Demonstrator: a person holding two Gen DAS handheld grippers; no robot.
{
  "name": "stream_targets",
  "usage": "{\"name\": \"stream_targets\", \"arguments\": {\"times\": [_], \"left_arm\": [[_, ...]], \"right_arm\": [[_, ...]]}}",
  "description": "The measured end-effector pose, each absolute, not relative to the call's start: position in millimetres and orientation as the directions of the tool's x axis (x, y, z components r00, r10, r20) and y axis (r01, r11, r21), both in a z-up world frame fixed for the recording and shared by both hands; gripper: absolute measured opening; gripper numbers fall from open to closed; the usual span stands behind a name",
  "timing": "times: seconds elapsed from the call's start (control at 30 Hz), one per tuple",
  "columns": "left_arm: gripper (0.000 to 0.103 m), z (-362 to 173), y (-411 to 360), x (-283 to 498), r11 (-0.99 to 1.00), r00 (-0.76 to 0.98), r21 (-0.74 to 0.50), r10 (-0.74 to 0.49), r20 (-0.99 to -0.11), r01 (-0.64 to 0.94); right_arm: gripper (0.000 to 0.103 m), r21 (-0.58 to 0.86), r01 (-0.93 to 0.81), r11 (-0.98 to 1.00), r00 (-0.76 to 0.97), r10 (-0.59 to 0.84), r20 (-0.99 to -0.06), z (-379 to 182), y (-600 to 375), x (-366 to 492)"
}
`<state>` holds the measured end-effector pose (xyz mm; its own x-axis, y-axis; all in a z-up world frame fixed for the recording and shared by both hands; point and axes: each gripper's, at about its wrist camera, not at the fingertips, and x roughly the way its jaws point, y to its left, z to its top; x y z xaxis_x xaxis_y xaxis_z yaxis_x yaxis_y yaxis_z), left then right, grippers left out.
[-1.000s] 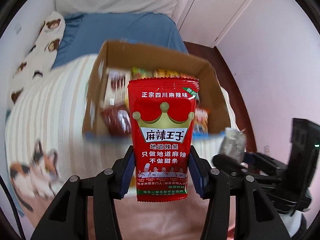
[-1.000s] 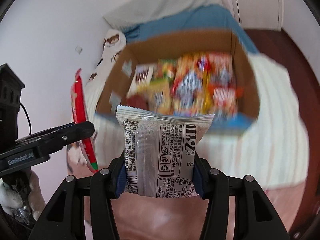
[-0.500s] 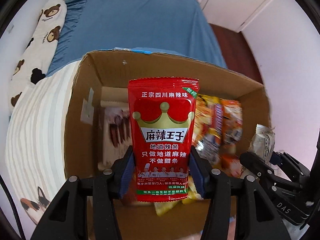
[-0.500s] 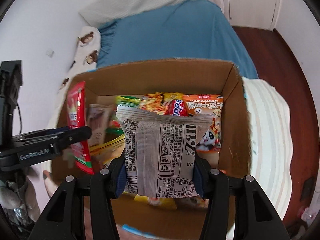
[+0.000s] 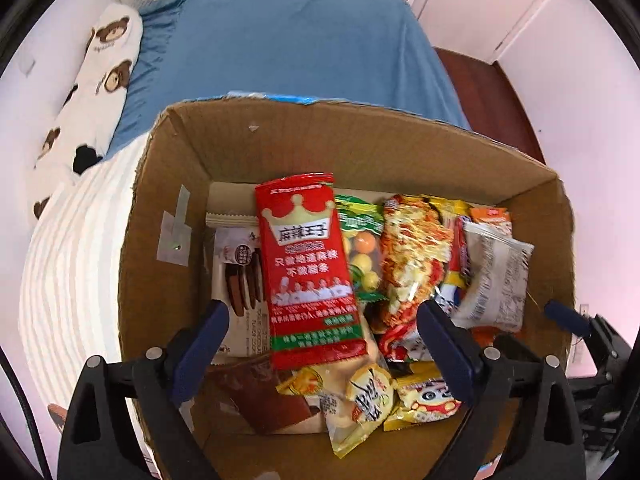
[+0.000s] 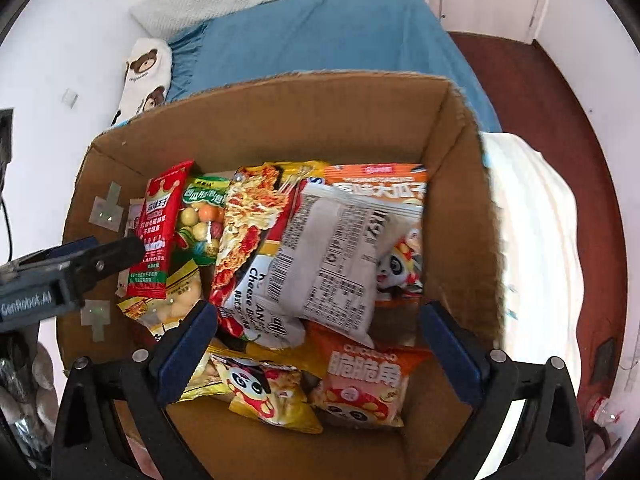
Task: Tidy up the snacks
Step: 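Carry both packs into the box, open both tools and withdraw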
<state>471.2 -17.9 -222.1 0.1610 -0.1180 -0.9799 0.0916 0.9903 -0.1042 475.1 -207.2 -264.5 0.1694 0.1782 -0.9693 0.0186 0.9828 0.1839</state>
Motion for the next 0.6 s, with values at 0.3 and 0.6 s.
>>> {"name": "stream_targets", "arguments": {"times": [0.3, 0.6], "left_arm": [[0.096, -187, -23, 426, 0.991, 0.284, -0.054, -0.087, -0.955, 0.121], [0.096, -146, -16, 373, 0.991, 0.387, -0.077, -0.113, -0.915, 0.106]], "right_arm": [[0.103, 0.157, 0.043, 0.987, 0.239, 0.142, -0.96, -231, -219, 448], [0.103, 0.126, 0.019, 0.992, 0.342, 0.112, -0.933, -189, -203, 404]]}}
